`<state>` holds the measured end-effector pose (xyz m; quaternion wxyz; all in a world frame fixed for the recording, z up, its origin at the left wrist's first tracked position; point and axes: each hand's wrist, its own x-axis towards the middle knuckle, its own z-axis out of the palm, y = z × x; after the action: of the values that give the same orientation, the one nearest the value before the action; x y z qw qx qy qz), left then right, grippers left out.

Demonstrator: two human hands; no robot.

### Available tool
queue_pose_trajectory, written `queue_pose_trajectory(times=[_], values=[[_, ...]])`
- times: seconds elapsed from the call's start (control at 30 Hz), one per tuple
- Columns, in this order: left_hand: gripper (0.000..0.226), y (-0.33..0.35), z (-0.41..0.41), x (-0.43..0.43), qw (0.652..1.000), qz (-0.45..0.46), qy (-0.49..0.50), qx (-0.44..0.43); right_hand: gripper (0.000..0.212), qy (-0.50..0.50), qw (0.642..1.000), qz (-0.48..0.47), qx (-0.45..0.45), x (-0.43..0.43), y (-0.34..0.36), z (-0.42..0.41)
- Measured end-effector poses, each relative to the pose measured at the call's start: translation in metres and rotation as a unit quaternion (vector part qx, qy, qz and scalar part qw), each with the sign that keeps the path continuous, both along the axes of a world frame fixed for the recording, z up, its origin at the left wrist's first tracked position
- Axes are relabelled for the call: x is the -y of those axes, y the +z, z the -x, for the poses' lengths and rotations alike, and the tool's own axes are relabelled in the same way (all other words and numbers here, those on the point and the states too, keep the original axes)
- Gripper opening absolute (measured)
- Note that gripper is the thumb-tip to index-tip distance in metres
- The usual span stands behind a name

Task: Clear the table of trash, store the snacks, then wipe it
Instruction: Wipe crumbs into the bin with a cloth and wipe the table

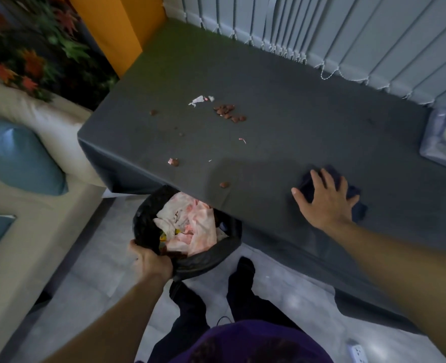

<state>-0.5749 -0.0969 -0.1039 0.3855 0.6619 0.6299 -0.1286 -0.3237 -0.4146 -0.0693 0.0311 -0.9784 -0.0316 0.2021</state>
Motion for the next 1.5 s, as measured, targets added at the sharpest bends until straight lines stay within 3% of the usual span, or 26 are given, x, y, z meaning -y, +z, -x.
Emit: queue_pose_trajectory(times=[0.13,0.27,0.5,0.6,0.77,0.87,0.97,1.07,1.17,1.3,1.4,1.5], values=[[0.077,0.022,-0.017,0.012,1.0,0.012,0.003,0.006,0.069,0.014,0.999,0.029,-0.003,0.016,-0.007,0.002],[0.074,0.021,-0.023,0.013,1.0,0.003,0.014,0.008,0.052,0.025,0.998,0.016,0.058,0.016,-0.014,-0.001],[0.077,0.018,-0.029,0.004,1.0,0.015,0.007,0.026,0.032,0.011,0.972,-0.179,0.155,-0.013,-0.028,-0.017],[0.081,0.018,-0.034,-0.007,0.999,0.034,0.003,0.032,0.036,0.034,0.946,-0.27,0.178,-0.047,-0.024,-0.027],[0.094,0.019,-0.036,-0.018,0.999,0.02,-0.032,0.008,0.052,0.055,0.985,-0.127,0.105,-0.086,-0.025,-0.016],[0.098,0.018,-0.037,-0.025,0.997,0.015,-0.072,-0.018,0.033,0.148,0.951,-0.231,0.143,-0.089,-0.035,-0.003],[0.094,0.016,-0.038,-0.03,0.995,0.017,-0.094,-0.011,0.028,0.222,0.918,-0.292,0.15,-0.094,-0.042,-0.012],[0.089,0.016,-0.038,-0.034,0.993,0.003,-0.12,-0.017,0.03,0.068,0.935,-0.287,0.195,-0.112,-0.041,-0.051],[0.077,0.021,-0.037,-0.035,0.989,-0.017,-0.142,-0.024,0.033,-0.018,0.959,-0.242,0.148,-0.132,-0.034,-0.078],[0.074,0.019,-0.04,-0.037,0.986,-0.022,-0.159,-0.035,0.037,0.121,0.949,-0.268,0.114,-0.156,-0.032,-0.046],[0.068,0.019,-0.042,-0.038,0.984,-0.031,-0.169,-0.035,0.031,0.223,0.922,-0.306,0.082,-0.16,-0.034,-0.014],[0.07,0.02,-0.042,-0.041,0.984,-0.028,-0.173,-0.025,0.031,0.196,0.913,-0.327,0.148,-0.159,-0.038,-0.025]])
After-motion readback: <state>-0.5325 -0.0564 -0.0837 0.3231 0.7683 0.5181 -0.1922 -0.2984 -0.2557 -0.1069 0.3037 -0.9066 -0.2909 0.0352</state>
